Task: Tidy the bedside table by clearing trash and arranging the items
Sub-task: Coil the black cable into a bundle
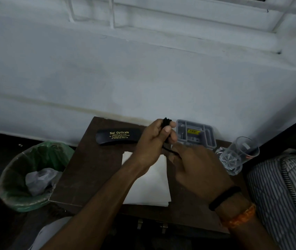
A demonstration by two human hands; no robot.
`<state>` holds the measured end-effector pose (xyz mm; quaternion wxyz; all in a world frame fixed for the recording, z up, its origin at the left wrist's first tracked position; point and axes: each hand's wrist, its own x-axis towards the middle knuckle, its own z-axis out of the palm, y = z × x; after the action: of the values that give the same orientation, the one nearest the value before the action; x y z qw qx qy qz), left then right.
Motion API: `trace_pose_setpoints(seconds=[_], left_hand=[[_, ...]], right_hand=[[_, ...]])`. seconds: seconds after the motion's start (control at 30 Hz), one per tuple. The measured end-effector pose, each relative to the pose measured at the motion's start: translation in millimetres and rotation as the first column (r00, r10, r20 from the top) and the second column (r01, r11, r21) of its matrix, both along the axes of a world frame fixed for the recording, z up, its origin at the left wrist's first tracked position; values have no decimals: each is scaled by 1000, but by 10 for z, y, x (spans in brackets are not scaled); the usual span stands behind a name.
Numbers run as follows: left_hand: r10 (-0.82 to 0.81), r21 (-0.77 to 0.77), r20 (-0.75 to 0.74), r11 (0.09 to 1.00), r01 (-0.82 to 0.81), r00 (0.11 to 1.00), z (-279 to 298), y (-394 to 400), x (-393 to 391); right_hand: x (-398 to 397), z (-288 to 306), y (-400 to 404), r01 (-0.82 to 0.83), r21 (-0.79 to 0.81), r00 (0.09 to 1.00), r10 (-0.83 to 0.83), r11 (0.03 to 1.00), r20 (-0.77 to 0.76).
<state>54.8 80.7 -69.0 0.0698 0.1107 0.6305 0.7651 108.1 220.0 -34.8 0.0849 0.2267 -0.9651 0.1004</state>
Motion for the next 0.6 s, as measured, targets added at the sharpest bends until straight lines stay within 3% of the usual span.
trace_pose_setpoints(seconds=[0.3, 0.43, 0.6], left_hand=[[-247, -335, -98, 920, 202, 964, -54, -24, 34], [-364, -328, 1, 880, 344, 931, -6, -21, 73], [-414, -219, 129, 875, 433, 901, -21, 12, 51]], right_hand=[[-108, 137, 313, 5, -115, 991, -20, 993, -129], [-201, 14, 501, -78, -115, 953, 40, 990, -299], [-249, -97, 536, 22, -44, 956, -34, 999, -292]])
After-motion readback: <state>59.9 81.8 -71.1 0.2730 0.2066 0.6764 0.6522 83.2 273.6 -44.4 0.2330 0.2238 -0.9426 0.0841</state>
